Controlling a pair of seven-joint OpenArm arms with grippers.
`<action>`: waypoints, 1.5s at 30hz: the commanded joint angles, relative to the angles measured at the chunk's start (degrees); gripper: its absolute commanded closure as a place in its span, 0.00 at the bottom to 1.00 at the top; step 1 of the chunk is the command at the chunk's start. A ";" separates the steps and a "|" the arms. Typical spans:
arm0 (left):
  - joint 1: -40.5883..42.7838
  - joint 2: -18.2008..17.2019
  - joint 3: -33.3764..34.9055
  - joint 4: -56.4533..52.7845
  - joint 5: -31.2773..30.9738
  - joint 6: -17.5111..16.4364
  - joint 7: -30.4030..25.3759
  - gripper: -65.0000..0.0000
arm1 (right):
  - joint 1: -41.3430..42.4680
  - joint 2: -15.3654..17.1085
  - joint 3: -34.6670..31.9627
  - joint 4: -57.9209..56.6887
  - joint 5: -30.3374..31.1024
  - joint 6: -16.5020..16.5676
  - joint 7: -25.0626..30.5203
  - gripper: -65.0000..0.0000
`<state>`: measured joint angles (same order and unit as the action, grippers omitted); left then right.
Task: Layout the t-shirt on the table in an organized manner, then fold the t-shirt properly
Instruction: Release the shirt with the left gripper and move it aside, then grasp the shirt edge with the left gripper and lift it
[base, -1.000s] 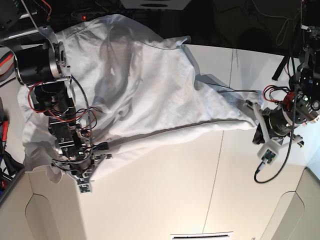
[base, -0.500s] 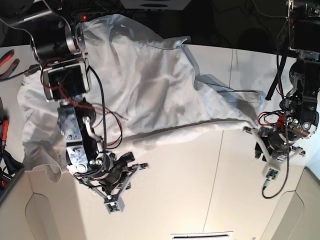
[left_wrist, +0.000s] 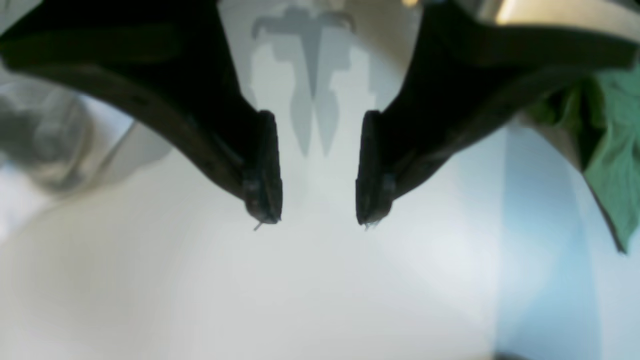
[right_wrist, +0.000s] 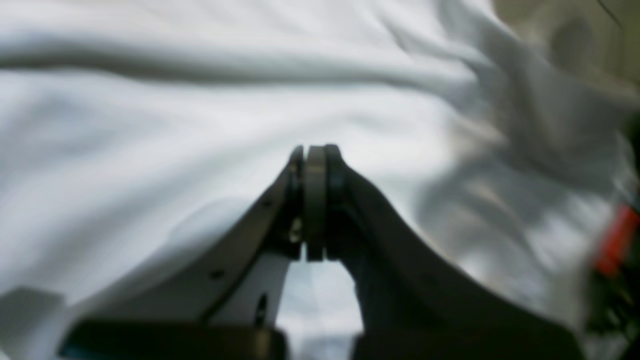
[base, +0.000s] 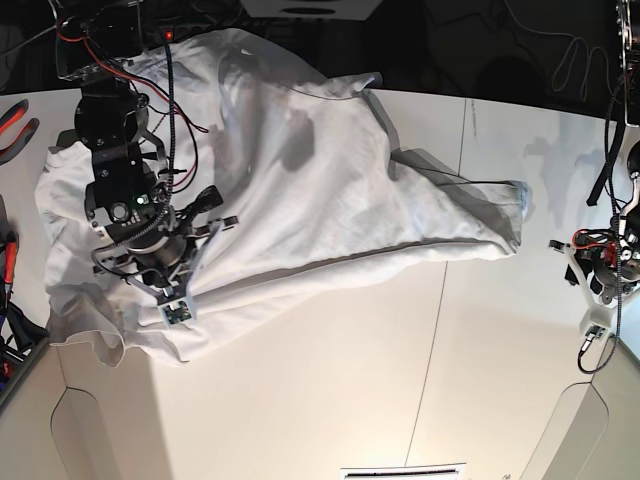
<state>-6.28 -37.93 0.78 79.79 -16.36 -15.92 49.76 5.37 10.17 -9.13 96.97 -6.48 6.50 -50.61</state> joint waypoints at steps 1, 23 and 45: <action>0.11 -1.66 -0.48 0.74 -0.98 -1.05 0.31 0.57 | 0.02 1.18 0.20 1.05 -0.74 -1.05 1.01 1.00; 7.96 -0.87 -0.48 0.76 -25.38 -16.52 1.66 0.57 | 0.96 5.01 2.69 -26.47 -2.08 -3.72 4.09 1.00; 5.42 0.96 -0.48 5.14 -40.92 -24.08 4.83 1.00 | 1.75 4.87 2.67 -26.47 -1.42 -3.15 4.09 1.00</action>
<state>0.73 -36.03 0.80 83.66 -55.55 -38.54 56.23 7.31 14.79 -6.48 70.96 -9.52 2.13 -44.12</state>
